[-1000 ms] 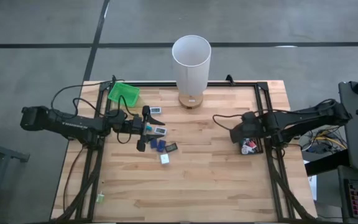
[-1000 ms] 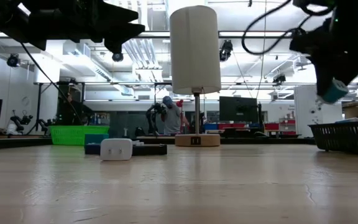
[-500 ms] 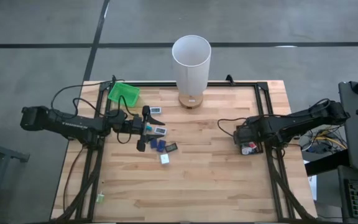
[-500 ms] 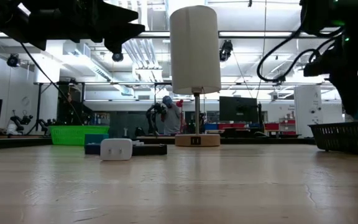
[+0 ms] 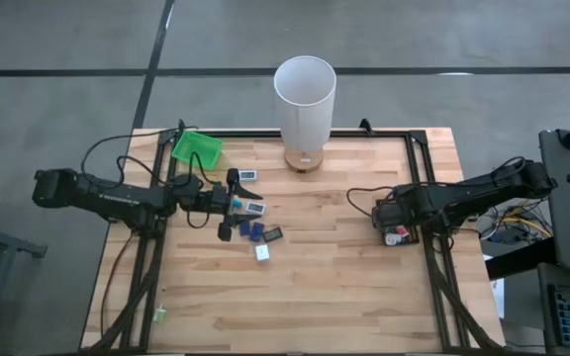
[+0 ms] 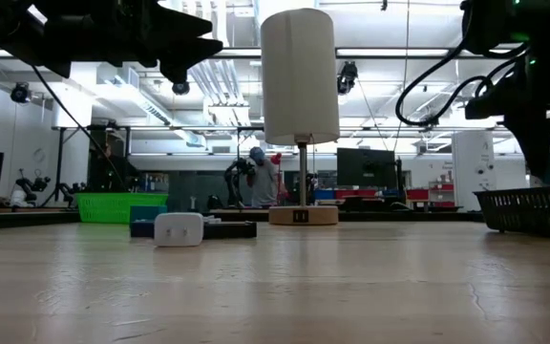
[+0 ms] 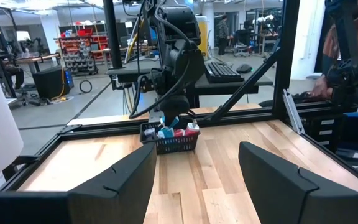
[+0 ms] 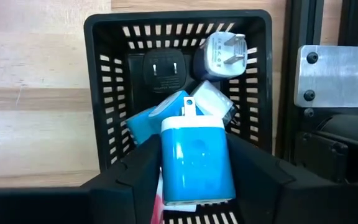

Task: Pick & Place Office items
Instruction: Put the blue charger adapter into the black bin, then put the green charger adapter into the black bin

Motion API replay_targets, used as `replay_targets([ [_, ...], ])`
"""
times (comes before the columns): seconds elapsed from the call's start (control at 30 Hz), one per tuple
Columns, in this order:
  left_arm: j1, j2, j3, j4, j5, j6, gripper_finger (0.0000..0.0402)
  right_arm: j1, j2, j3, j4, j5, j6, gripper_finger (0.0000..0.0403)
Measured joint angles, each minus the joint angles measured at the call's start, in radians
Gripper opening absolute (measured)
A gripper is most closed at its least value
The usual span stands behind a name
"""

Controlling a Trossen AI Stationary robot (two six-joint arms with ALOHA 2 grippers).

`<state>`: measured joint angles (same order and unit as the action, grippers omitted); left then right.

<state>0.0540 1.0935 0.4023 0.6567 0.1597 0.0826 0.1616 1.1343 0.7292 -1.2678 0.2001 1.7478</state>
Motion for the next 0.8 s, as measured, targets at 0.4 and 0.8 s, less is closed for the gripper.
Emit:
replay_targets([
  [0.4, 0.000, 0.000, 0.000, 0.000, 0.000, 0.000, 0.0236, 0.000, -0.042, 0.016, -0.033, 0.119, -0.020, 0.0209],
  [0.8, 0.000, 0.000, 0.000, 0.000, 0.000, 0.000, 0.0237, 0.000, -0.049, 0.053, 0.226, 0.522, -0.476, 0.0217],
])
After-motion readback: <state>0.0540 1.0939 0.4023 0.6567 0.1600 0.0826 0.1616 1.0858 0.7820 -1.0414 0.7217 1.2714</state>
